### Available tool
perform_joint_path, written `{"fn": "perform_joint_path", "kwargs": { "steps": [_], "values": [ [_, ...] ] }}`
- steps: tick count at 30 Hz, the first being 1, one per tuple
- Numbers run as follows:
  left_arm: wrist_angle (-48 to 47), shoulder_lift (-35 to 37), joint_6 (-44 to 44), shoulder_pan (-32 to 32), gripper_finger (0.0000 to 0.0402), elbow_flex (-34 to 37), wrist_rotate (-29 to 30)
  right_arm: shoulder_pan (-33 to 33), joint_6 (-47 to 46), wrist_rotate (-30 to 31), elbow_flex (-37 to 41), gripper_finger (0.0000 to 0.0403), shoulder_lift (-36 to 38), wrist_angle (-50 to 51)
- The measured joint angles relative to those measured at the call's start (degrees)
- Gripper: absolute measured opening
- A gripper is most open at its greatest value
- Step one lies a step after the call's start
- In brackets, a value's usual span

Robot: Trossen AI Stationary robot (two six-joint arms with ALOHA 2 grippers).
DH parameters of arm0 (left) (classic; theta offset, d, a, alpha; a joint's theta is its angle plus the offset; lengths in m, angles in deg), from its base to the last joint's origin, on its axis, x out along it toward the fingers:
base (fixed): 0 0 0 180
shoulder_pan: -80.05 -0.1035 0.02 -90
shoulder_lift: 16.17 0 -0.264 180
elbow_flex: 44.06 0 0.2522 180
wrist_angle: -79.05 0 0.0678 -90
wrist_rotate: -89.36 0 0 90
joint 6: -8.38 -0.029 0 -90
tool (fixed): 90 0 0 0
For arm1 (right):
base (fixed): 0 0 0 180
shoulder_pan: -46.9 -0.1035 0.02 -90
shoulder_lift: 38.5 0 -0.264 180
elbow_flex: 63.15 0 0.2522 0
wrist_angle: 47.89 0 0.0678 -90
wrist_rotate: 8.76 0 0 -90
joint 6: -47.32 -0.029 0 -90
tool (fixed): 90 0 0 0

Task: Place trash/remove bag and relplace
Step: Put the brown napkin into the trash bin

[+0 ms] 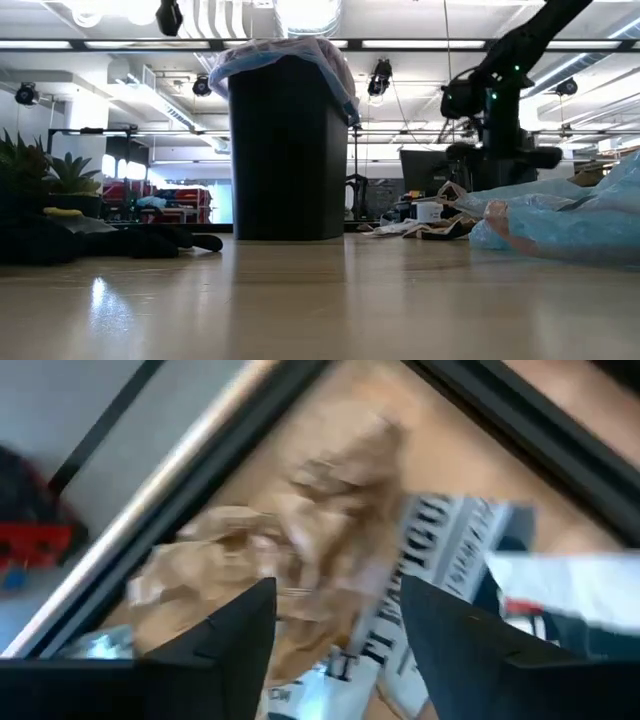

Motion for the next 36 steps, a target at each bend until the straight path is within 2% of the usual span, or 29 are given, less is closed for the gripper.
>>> {"fn": "perform_joint_path", "kwargs": {
  "steps": [6,10,22,26,30,33,36],
  "values": [
    [-0.5,0.22,0.0,-0.01,0.0043,0.0,0.05,1.3,-4.54,-0.48,5.86,0.0226,0.0,-11.25],
    [-0.48,-0.27,0.04,0.0,0.0043,0.0,0.22,2.13,-7.58,1.0,6.49,0.0228,-0.58,-14.44],
    [-0.04,-1.05,3.82,0.47,0.0043,0.0,1.69,5.66,-3.96,-0.49,6.52,0.0191,-8.2,-23.93],
    [2.38,-0.68,4.99,3.02,0.0042,0.0,1.16,5.61,-3.21,-0.47,6.52,0.0157,-9.7,-25.11],
    [4.17,-0.65,5.39,5.5,0.0043,0.0,1.66,5.43,0.78,-0.01,6.58,0.0089,-8.57,-23.75],
    [4.13,-0.69,5.46,6.46,0.0043,0.0,1.94,4.62,6.85,1.55,6.58,0.0024,-5.58,-22.35],
    [4.27,-0.69,5.11,6.7,0.0042,0.0,2.25,3.96,14.7,3.4,6.58,0.001,-1.04,-20.59]
  ]
}}
